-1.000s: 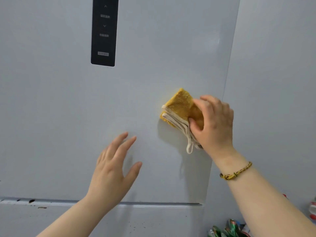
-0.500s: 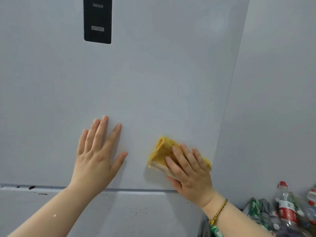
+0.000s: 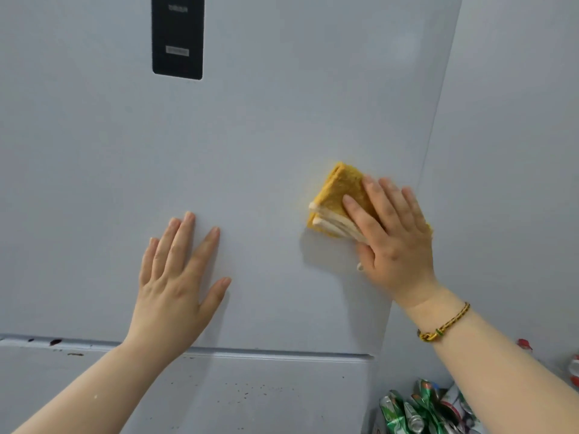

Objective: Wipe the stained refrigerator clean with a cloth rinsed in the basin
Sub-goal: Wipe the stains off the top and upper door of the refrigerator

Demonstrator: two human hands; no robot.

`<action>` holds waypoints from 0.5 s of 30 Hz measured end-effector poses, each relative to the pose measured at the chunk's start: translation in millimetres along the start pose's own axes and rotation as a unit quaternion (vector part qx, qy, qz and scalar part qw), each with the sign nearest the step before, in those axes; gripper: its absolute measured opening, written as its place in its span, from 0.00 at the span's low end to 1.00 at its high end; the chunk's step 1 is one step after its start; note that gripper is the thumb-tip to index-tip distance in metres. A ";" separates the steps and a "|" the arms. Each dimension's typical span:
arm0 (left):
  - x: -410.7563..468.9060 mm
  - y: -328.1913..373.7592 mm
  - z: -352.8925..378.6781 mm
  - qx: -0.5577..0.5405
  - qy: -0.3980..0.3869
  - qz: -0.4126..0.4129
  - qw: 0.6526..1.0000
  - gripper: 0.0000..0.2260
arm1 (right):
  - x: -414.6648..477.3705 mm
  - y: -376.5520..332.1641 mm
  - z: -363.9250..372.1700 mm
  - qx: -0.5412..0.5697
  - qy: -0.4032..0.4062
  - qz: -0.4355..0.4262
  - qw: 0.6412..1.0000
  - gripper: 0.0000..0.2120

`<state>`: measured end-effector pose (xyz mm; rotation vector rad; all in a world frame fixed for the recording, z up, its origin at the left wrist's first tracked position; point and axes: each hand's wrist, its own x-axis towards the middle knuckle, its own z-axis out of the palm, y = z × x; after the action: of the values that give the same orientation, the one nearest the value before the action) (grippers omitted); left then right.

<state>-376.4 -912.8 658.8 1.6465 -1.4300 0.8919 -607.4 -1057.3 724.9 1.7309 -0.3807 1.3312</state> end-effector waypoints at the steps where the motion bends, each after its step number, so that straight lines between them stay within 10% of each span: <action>1: 0.4 -0.7 1.1 -0.011 0.013 0.007 1.000 0.26 | 3.7 -13.1 2.8 0.004 0.014 0.072 0.997 0.22; 4: -1.1 -6.3 2.4 -0.103 0.058 0.016 0.993 0.20 | -16.1 -70.1 14.4 0.019 0.012 0.100 0.995 0.22; 11: -11.4 -37.3 -21.6 -0.174 0.101 -0.040 0.979 0.21 | -82.1 -127.0 22.9 0.026 -0.128 -0.247 0.960 0.18; 15: -17.7 -63.0 -39.4 -0.119 0.115 -0.166 0.972 0.25 | -10.1 -91.5 22.5 0.043 -0.041 -0.171 0.983 0.16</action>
<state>-317.0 -864.8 655.0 1.4894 -1.0219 0.6677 -533.9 -1027.0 673.4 1.8306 -0.0648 1.0426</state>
